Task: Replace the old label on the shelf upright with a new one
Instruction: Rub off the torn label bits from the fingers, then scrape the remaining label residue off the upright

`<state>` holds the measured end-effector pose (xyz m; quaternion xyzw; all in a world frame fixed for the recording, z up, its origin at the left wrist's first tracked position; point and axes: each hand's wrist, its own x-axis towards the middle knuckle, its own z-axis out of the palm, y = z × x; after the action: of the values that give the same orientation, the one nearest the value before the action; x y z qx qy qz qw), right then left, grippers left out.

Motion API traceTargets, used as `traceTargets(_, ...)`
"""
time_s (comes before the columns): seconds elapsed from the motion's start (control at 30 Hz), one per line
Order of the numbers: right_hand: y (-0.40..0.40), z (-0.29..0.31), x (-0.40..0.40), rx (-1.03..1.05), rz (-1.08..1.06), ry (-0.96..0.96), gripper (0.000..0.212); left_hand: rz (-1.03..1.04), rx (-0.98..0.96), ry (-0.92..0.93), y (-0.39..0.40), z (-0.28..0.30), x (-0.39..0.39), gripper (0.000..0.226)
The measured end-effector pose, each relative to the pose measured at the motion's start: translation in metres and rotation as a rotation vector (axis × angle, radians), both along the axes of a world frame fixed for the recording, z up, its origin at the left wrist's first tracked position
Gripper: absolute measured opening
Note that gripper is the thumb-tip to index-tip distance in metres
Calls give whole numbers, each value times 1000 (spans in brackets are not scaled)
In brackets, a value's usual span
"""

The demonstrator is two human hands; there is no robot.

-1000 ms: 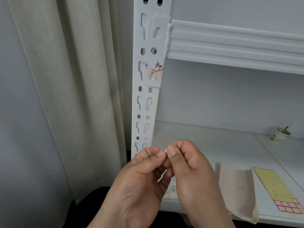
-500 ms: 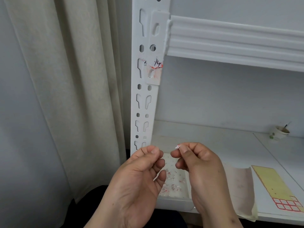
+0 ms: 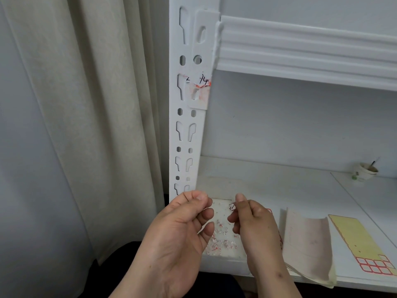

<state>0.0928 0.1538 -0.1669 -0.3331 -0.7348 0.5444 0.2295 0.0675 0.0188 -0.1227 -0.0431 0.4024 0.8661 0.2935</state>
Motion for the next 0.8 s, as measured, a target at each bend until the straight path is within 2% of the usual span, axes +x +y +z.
traceTargets(0.17,3,-3,-2,27,-17,11,42,-4,-5,-1,1,-1,-1,2)
traceTargets(0.4,2,-8,-6,-44,33,11,10,-6,-20,-1,2,-4,-3,9)
traceTargets(0.57,2,-12,-8,-69,43,44,14,-4,-26,-5,2,-7,-4,11)
traceTargets(0.67,2,-14,-11,-80,14,83,8,2,-32,-14,2,-8,-4,12)
traceTargets(0.8,1,-17,-14,-2,-4,76,11,2,-26,-21,2,-10,-5,10)
